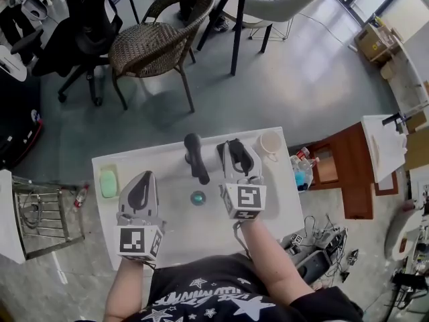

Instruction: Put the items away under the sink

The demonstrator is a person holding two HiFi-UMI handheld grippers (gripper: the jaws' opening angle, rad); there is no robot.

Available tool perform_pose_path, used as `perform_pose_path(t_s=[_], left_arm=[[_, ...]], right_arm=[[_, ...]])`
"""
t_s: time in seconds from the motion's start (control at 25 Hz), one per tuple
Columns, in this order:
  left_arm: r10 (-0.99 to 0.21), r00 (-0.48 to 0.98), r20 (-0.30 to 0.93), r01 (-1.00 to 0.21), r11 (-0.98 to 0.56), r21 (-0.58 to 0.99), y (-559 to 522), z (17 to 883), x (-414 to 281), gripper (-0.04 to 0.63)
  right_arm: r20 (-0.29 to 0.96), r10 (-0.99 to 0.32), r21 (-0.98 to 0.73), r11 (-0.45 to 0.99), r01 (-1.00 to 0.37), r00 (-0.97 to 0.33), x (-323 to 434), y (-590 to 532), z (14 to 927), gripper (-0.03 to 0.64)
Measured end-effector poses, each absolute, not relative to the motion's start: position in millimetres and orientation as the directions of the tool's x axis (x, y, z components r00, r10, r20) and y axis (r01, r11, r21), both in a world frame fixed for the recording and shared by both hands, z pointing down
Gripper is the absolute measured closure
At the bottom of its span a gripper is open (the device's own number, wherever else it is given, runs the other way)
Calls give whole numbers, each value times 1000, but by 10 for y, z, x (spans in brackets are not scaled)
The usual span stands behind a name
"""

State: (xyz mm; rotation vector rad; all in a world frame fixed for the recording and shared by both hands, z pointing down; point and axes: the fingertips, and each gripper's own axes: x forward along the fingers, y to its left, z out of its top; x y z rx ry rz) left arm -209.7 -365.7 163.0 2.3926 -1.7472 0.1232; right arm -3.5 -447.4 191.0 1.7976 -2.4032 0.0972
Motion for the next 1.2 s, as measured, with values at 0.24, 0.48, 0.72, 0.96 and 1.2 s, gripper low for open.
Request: perform_pose_path(t_s=[0.24,0.48,0.72,0.96,1.2], left_arm=[[-941,308,138,-950,-298,91,-3490,1463,-2017,586],[-948,300,108,-953,-293,81,-3267,1295,-1900,586],[-954,286,91,-958,-282,59,-3018,1179,-1738,586],[-960,266,81,-964,-264,35,-2680,1097,-1536,586],[-970,227,89,-974,-226,19,-2215,1160,-1407,586]], right_arm=[[161,-925,-40,344,-938,-345,-8,-4199,1747,526],[122,-903,-71,406,-911,-412,37,-3856,1539,526],[124,-879,-56,458,-887,-461,173,-3523,1435,526],[109,-871,-49,476,-878,-479,338,-3204,1380,526],[98,-853,-79,507,-859,-512,494,-2820,1460,526]])
